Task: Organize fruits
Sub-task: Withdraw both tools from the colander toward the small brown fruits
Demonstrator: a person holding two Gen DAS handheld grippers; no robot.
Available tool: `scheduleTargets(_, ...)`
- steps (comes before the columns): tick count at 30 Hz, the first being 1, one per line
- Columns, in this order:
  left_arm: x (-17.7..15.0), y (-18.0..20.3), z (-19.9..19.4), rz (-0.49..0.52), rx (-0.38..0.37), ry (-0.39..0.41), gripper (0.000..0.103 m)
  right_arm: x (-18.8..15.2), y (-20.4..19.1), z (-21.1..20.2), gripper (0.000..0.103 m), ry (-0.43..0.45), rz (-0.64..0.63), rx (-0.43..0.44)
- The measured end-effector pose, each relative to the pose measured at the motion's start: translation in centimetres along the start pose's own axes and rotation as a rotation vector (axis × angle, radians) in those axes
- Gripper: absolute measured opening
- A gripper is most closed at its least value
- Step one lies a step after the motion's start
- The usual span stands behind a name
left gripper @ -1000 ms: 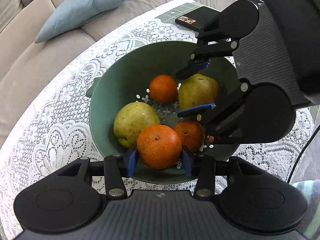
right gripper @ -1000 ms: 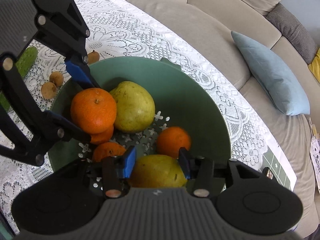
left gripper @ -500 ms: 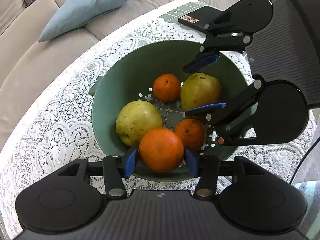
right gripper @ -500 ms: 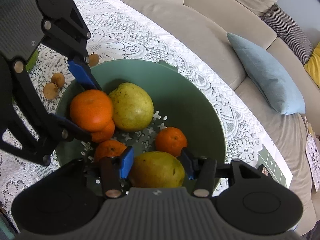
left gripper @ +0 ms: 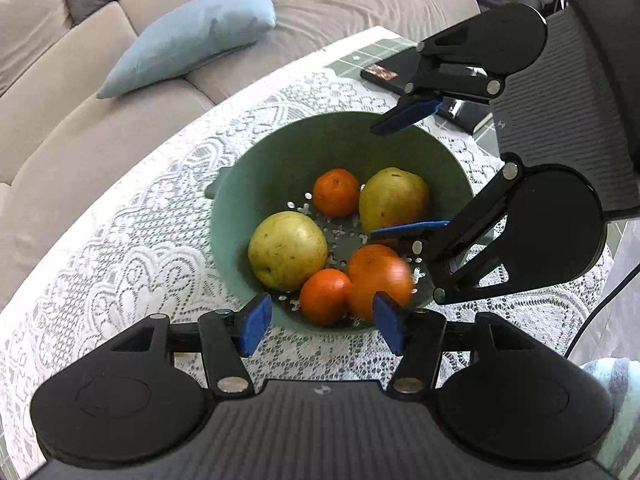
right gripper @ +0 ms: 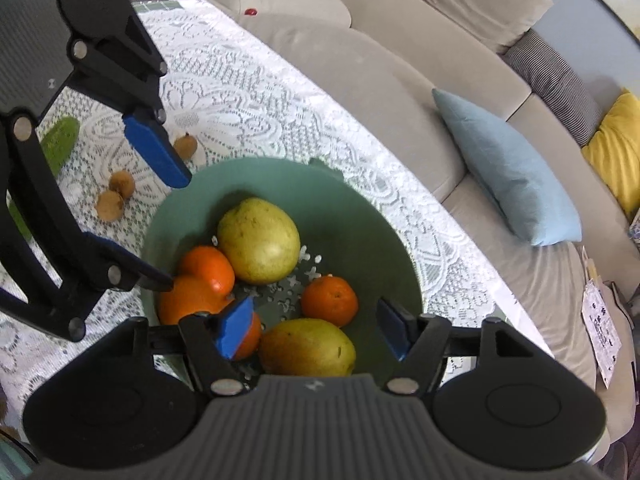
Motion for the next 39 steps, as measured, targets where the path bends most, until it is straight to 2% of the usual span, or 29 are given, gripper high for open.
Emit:
scheduleTargets(7,-2.0,-1.8,-2.8,-0.066,0.040,0.052,0.069,1.8,-1.5,-2.0,0.075,0.058,0.048,-0.028)
scheduleTargets(16,-6.8,-5.7,-4.5,-0.223,0.120,0.076,0.069,4.7,-5.1,-3.3,0.078,0.181,0.209,0.073)
scheduleTargets(22,-10.2,-8.8,-5.0,-0.371,0.114,0.085,0.069,5.6,-8.0,-2.3,0.078,0.169,0.381,0.154)
scheduleTargets(26,-11.9,-9.8,-4.9,-0.417,0.111,0.076,0.069,6.1,-9.9,-1.7,0.078,0.169,0.434,0.181)
scheduleTargets(29,-12.8,-10.2,-4.6,-0.424,0.092,0.087,0.063,5.8,-11.2,-1.3,0.077,0.171,0.446,0.207)
scheduleTargets(31,-13.3,-10.3,-4.4,-0.432,0.070,0.101,0.060,5.5,-11.7,-1.1,0.073,0.168,0.451,0.207)
scheduleTargets(33,-13.8,-10.5,-4.3,-0.441,0.050,0.117,0.055,5.1,-11.9,-0.9,0.061,0.155,0.460,0.204)
scheduleTargets(34,-14.1,-10.5,-4.3,-0.446,0.045,0.123,0.053,4.8,-12.0,-0.8,0.059,0.149,0.462,0.205)
scheduleTargets(39,-14.7,-10.5,-3.9,-0.449,0.049,0.132,0.043,4.3,-13.4,0.0,0.044,0.122,0.400,0.200)
Point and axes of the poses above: each gripper's, at about its wrist camera, not at the fingertips, and z roughly the way its jaws point, y to its right, x to its top, the point moved 7 cm from there along z, roughly the way its jaws point
